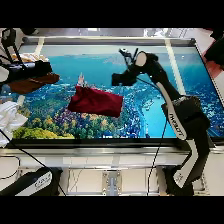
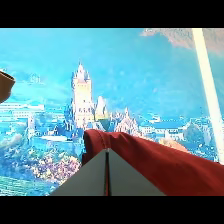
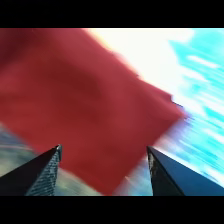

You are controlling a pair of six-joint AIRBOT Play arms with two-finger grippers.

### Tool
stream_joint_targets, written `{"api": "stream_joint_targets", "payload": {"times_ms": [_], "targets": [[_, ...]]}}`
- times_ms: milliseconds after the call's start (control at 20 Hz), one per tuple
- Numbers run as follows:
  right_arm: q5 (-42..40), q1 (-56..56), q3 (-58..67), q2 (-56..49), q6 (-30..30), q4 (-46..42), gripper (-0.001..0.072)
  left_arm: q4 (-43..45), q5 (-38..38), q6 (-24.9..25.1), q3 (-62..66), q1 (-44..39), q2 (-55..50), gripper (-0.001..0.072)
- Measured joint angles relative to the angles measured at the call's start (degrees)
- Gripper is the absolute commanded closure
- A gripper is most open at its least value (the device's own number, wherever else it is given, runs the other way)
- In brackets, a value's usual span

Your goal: Fold the shirts.

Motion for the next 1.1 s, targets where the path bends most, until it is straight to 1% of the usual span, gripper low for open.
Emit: {"api": "stream_joint_targets", "payload": {"times_ms": [100,250,350,500,600,750,950,1000,1050,1100], "targets": [[3.26,-3.74,-3.45,0.11,0.31,-1.9,0.0119,0.04,-0.15,0.0,0.0,0.04,0.0,0.0691],[4.26,-7.87,-11.85,0.22,-0.68,2.62,0.012,0.07,-0.24,0.0,0.0,0.07,0.0,0.0691],[0.83,-9.88,-18.47,0.28,-3.76,10.75,0.012,0.07,-0.28,0.0,0.0,0.07,0.0,0.0691],[-7.34,-11.32,-27.19,0.17,-9.31,25.35,0.0118,0.09,-0.31,0.0,0.0,0.07,0.0,0.0692],[-10.95,-11.67,-30.6,-0.52,-12.46,32.68,0.0074,0.09,-0.28,0.0,0.0,0.07,0.0,0.0692],[-14.58,-10.93,-32.92,-1.95,-15.15,39.39,0.0074,0.09,-0.31,0.0,0.0,0.07,0.0,0.0691],[-18.8,-8.28,-33.92,-3.67,-16.22,45.33,0.0088,0.11,-0.79,0.0,-0.02,0.07,0.0,0.0691],[-19.28,-7.37,-33.99,-4.04,-16.39,46.47,0.0139,0.11,-0.92,0.0,-0.02,0.07,0.0,0.0691],[-20.04,-6.38,-33.99,-4.39,-16.55,47.32,0.0301,0.11,-0.92,0.0,-0.02,0.07,0.0,0.0691],[-20.92,-5.51,-33.86,-4.66,-16.79,47.67,0.0513,0.11,-0.98,0.0,-0.02,0.07,0.0,0.0691]]}}
